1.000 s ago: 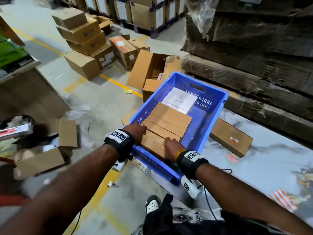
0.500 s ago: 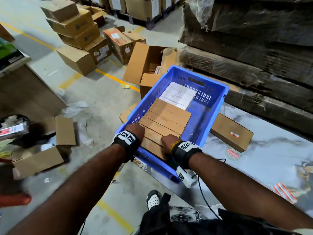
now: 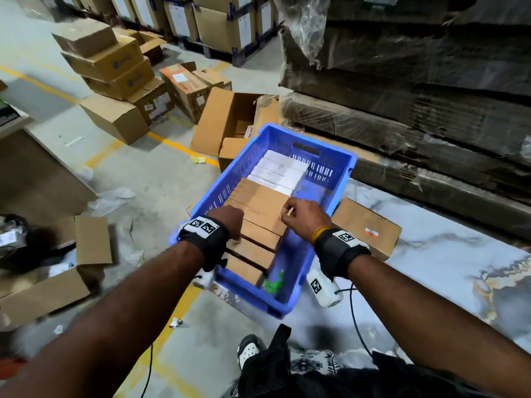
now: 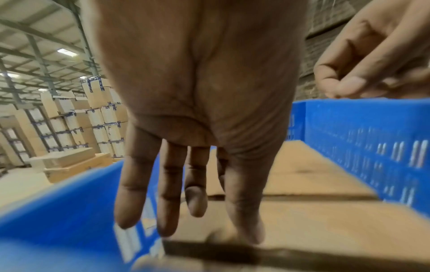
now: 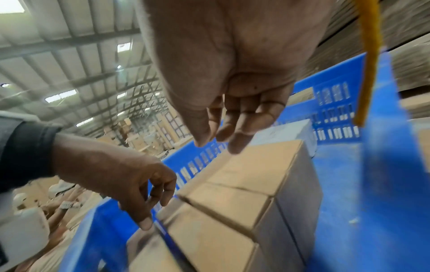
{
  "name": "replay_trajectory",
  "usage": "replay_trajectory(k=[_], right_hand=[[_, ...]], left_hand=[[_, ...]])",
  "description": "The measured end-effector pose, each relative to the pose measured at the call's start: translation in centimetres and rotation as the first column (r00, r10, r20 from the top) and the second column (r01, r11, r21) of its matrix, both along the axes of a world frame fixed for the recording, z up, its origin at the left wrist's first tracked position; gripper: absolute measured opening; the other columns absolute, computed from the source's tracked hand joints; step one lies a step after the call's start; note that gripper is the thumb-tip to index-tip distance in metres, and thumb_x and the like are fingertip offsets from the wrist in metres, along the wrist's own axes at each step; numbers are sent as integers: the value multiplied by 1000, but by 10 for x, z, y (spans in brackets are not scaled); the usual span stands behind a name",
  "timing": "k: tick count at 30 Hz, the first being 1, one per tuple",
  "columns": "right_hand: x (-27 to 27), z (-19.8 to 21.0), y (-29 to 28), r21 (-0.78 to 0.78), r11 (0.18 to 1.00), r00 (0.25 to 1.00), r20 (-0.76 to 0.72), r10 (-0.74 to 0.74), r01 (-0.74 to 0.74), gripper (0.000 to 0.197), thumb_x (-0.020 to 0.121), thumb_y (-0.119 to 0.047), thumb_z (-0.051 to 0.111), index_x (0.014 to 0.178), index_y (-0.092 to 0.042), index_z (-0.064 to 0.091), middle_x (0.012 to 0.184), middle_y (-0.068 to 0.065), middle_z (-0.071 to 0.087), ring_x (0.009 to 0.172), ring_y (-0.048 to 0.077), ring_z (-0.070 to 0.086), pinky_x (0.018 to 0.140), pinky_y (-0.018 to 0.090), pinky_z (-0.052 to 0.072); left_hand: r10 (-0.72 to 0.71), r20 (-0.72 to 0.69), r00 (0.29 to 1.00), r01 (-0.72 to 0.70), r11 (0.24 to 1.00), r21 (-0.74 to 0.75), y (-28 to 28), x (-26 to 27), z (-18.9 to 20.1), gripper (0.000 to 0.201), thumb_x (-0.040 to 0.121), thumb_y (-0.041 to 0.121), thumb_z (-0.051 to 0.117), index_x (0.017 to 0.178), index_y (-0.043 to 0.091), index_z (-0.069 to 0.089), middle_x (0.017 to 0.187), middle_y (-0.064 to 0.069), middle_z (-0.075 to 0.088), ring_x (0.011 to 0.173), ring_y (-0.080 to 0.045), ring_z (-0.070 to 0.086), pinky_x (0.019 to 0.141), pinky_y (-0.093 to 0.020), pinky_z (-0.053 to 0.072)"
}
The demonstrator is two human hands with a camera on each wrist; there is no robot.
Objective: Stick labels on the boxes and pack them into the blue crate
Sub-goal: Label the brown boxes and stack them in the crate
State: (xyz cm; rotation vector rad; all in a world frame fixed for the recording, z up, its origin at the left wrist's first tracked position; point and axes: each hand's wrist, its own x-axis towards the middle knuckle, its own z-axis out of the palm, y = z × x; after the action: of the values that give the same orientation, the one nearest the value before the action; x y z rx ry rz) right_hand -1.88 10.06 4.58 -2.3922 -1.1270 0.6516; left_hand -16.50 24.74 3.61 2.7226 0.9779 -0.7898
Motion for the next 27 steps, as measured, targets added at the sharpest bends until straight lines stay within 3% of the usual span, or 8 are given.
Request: replay_trajectory(k=[4,7,11,13,16,21,24,27], right_hand=[[46,-1,-35,124,974,981,26,-192,187,4,85,-33,59,84,-29,61,85,-1,69,86,26,64,74,34,53],[81,-12,-63,159,934,945,14,-326,319,6,83,-27,59,88,-29,60,89,-1,69,89,27,63,72,33,48],[130,-46,-94,54,915,915,28,-402,400,24,79,-25,63,102,-31,58,107,8,63,101,32,61,84,39,51],[150,-68,-108,-70,921,923,36,-382,384,37,81,-27,67,116,-30,56,119,13,54,111,35,57,95,42,47],[173,-100,-122,-199,912,933,116,-342,359,47,89,-37,59,133,-26,47,135,16,45,126,36,45,101,45,43],[201,-143,-139,-383,894,971,148,-189,232,71,83,-46,63,144,-36,26,154,15,20,145,38,14,112,56,25],[218,-159,-145,-476,860,981,152,-124,183,95,79,-50,67,150,-39,5,161,17,-5,148,39,-8,116,60,7],[233,-168,-147,-549,825,986,160,-50,131,120,64,-63,71,150,-38,-10,160,19,-12,148,40,-11,115,62,3]], left_hand=[[42,296,954,-7,993,-119,-35,61,20,24,87,34,65,102,15,63,111,-11,67,106,-31,60,83,-34,48],[87,428,900,17,972,-234,-69,107,27,21,87,28,64,102,14,65,109,-13,69,106,-31,61,85,-33,47],[180,527,831,52,917,-395,-114,158,26,18,88,22,64,103,12,62,92,-13,69,80,-30,66,71,-34,52],[229,517,825,52,880,-473,-133,181,19,20,89,20,62,107,12,61,89,-13,65,69,-31,64,63,-37,56],[243,437,866,26,851,-524,-154,211,-3,29,92,17,56,120,12,56,100,-17,63,76,-33,63,56,-32,51],[284,315,906,-65,827,-559,-173,237,-50,43,95,15,52,137,13,45,124,-18,61,117,-31,57,88,-29,43],[365,243,899,-166,796,-583,-180,241,-77,46,93,19,56,137,16,45,129,-16,58,121,-30,55,97,-30,42],[409,194,892,-206,749,-630,-188,237,-96,47,93,18,58,137,12,45,131,-16,57,121,-31,56,98,-31,43]])
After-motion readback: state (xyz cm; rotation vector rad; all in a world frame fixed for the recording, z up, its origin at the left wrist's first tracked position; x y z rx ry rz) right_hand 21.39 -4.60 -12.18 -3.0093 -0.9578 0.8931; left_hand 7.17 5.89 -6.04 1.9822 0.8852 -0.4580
